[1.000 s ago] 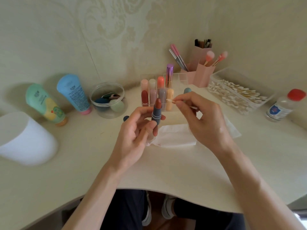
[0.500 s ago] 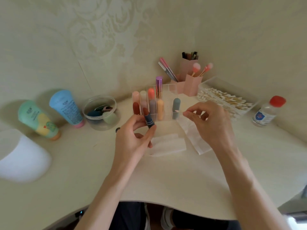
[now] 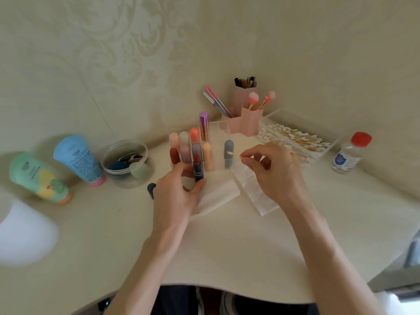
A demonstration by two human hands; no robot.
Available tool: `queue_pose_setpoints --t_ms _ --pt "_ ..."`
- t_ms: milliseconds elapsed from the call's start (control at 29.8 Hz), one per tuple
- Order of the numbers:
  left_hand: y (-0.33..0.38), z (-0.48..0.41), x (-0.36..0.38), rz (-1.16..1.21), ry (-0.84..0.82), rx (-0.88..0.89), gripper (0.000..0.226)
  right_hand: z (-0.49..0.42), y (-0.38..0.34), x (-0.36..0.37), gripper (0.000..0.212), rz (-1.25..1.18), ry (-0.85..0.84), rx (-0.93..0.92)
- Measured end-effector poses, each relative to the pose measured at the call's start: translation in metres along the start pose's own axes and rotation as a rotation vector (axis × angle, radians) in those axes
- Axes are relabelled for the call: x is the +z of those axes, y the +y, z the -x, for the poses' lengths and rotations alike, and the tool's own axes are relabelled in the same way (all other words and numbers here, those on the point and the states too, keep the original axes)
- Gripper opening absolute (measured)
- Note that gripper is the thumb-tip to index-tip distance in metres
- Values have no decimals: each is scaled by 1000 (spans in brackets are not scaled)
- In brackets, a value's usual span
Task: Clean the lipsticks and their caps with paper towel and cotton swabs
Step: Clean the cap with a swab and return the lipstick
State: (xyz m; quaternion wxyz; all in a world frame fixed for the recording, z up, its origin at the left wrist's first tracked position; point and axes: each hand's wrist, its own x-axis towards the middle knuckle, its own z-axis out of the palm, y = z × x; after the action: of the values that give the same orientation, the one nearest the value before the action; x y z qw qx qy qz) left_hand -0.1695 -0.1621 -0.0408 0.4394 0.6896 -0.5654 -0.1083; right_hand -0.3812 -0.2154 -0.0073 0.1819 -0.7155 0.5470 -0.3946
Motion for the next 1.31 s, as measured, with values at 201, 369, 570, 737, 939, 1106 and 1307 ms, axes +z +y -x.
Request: queue_pose_setpoints --t_ms 201,369,570,737,939,1106,1307 --pt "2 -2 3 -101 39 9 31 2 -1 10 10 -26 -105 -38" --pt "5 2 4 -108 41 -13 33 2 -1 11 8 -50 -84 -54" --pt "9 4 0 -62 28 -34 36 3 -3 11 7 -53 -100 -87" --pt "12 7 -3 -49 87 17 38 2 -3 11 9 -99 -91 -93" --pt "8 5 -3 -43 66 20 38 3 -4 11 10 -118 -94 -99" --pt "12 1 0 -26 87 19 31 2 -4 10 10 -129 -79 -88" --pt "8 2 3 -35 97 16 37 2 -5 10 11 -115 -79 -93"
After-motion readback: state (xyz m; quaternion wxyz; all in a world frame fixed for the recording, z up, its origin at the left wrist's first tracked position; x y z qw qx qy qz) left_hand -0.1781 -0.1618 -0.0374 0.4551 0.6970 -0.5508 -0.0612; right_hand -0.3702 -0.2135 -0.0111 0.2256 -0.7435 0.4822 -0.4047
